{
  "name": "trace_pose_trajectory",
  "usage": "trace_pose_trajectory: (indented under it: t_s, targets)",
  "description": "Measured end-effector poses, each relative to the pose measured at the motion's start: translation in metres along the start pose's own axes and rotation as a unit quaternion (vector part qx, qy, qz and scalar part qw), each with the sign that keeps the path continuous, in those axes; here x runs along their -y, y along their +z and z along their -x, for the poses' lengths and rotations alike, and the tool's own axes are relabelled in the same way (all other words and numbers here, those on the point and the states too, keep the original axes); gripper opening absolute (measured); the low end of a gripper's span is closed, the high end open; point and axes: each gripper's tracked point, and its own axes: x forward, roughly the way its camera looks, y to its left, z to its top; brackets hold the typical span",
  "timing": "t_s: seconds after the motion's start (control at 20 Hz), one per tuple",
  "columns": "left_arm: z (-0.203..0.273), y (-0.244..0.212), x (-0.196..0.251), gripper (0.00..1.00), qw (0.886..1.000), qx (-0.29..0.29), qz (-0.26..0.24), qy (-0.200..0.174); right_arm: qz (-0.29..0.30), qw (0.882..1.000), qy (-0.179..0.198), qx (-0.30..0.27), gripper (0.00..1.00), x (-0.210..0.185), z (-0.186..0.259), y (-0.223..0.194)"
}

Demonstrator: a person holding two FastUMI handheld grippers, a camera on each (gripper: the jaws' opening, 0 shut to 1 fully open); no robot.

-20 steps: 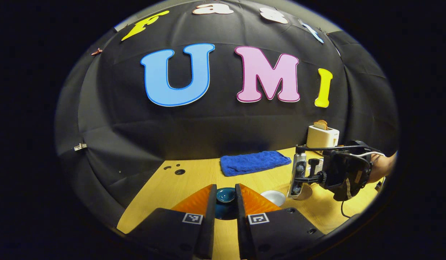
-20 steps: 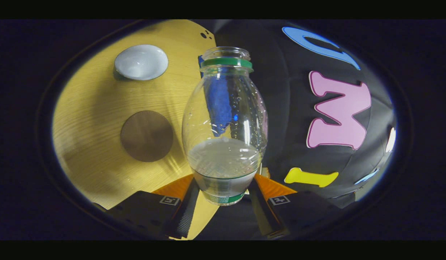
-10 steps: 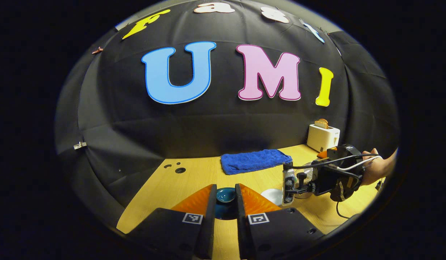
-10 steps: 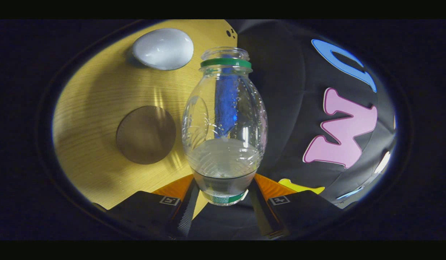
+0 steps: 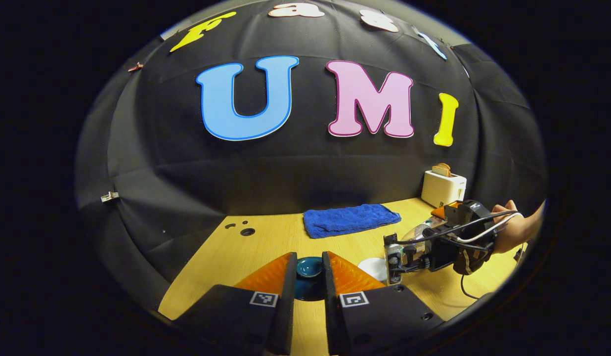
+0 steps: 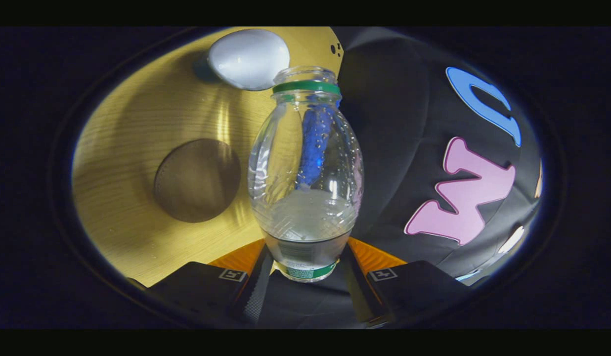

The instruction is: Open the teacup lid with one hand, grasp the water bottle and pour water into the teacup with the other hand; after pouring, place the water bottle on the coaster and then close the teacup lid.

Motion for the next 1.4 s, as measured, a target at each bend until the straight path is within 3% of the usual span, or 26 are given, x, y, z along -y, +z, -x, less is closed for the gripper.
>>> trace_pose_trajectory:
  t_s: [0.05, 0.1, 0.35, 0.4, 0.55, 1.4]
  targets:
    - [0.000, 0.000, 0.000, 0.27, 1.000, 0.000, 0.001, -0.001, 0.003, 1.000, -0.002, 0.000, 0.74, 0.002, 0.000, 0.000]
    - [0.000, -0.001, 0.001, 0.31, 1.000, 0.000, 0.002, -0.001, 0.006, 1.000, -0.004, 0.001, 0.74, 0.005, 0.000, -0.001]
    - [0.000, -0.002, 0.001, 0.31, 1.000, -0.002, 0.003, -0.002, 0.028, 0.999, -0.027, 0.014, 0.74, 0.014, -0.003, 0.006]
    - [0.000, -0.003, 0.000, 0.27, 1.000, -0.001, 0.003, -0.001, 0.033, 0.999, -0.035, 0.017, 0.74, 0.018, -0.002, 0.007]
    - [0.000, -0.006, -0.003, 0.31, 1.000, -0.003, 0.003, 0.002, 0.042, 0.997, -0.054, 0.032, 0.74, 0.019, 0.004, 0.013]
    - [0.008, -0.010, -0.008, 0.31, 1.000, 0.001, 0.006, 0.004, 0.101, 0.988, -0.099, 0.067, 0.74, 0.037, 0.022, 0.024]
